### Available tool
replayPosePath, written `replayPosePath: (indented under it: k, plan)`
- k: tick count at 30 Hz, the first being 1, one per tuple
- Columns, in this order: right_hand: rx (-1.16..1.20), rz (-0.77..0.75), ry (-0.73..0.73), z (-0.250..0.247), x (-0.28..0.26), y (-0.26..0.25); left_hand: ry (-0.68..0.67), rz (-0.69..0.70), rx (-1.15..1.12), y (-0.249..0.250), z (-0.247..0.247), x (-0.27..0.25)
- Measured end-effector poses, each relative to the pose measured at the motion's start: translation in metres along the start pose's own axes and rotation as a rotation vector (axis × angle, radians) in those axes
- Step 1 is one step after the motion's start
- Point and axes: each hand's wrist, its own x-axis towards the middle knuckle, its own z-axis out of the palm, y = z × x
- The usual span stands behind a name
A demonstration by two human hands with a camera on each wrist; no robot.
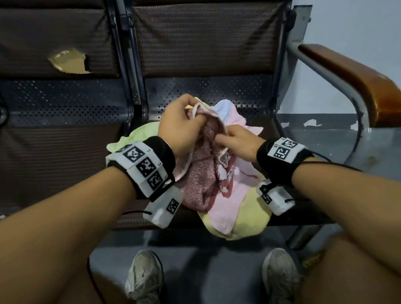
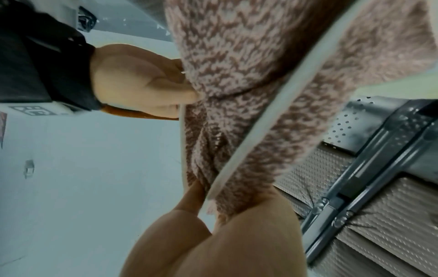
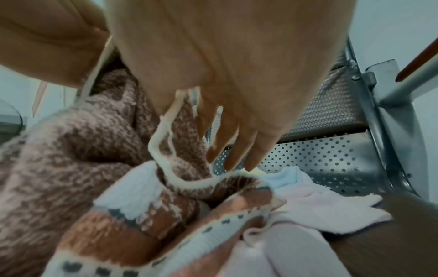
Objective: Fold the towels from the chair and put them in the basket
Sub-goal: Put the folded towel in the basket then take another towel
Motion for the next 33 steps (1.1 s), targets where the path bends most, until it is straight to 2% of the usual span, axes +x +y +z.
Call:
replayPosePath:
  k: [2, 4, 6, 8, 9, 11, 12, 14, 17, 18, 20, 22, 24, 28, 30, 33]
  plan:
    - [-0.22, 0.029, 0.007, -0.001, 0.001, 0.005, 0.033, 0.006, 0.003, -0.003, -0.007, 0.004]
    - [-0.34, 0.018, 0.128, -0.002, 0.005, 0.005, -0.003, 0.009, 0.134, -0.008, -0.014, 0.007]
    - [-0.237, -0.015, 0.255, -0.003, 0.007, -0.003, -0.127, 0.03, 0.337, -0.013, -0.018, 0.005]
    - [-0.115, -0.069, 0.321, -0.002, 0.009, -0.011, -0.279, 0.012, 0.538, -0.016, -0.015, 0.002]
    - [-0.084, -0.109, 0.338, 0.0, 0.008, -0.016, -0.317, 0.011, 0.642, -0.018, -0.012, 0.001]
    - [-0.052, -0.187, 0.348, 0.001, 0.006, -0.023, -0.281, 0.053, 0.743, -0.018, -0.009, 0.002]
    - [-0.053, -0.2, 0.325, 0.001, 0.005, -0.023, -0.231, 0.044, 0.715, -0.017, -0.01, 0.004]
    - [-0.163, -0.132, 0.212, -0.001, 0.004, -0.018, -0.103, -0.039, 0.568, -0.017, -0.013, 0.01]
    - [-0.441, 0.045, -0.025, -0.001, -0.003, -0.004, -0.033, -0.184, 0.148, -0.019, -0.017, 0.017]
    - [-0.472, 0.065, -0.019, -0.001, -0.005, -0.001, -0.029, -0.213, 0.019, -0.02, -0.017, 0.018]
    - [-0.394, 0.057, 0.124, -0.006, -0.003, -0.003, 0.025, -0.252, -0.154, -0.023, -0.018, 0.021]
    - [-0.239, -0.009, 0.342, -0.016, 0.0, -0.01, 0.109, -0.279, -0.267, -0.027, -0.022, 0.028]
    - [-0.144, -0.097, 0.419, -0.025, -0.001, -0.016, 0.18, -0.279, -0.337, -0.028, -0.026, 0.036]
    - [-0.227, -0.159, 0.173, -0.024, -0.016, -0.015, 0.27, -0.273, -0.356, -0.028, -0.031, 0.042]
    - [-0.293, -0.225, 0.117, -0.02, -0.019, -0.019, 0.282, -0.313, -0.418, -0.026, -0.029, 0.043]
    - [-0.41, -0.313, 0.069, -0.01, -0.016, -0.032, 0.223, -0.396, -0.525, -0.022, -0.026, 0.042]
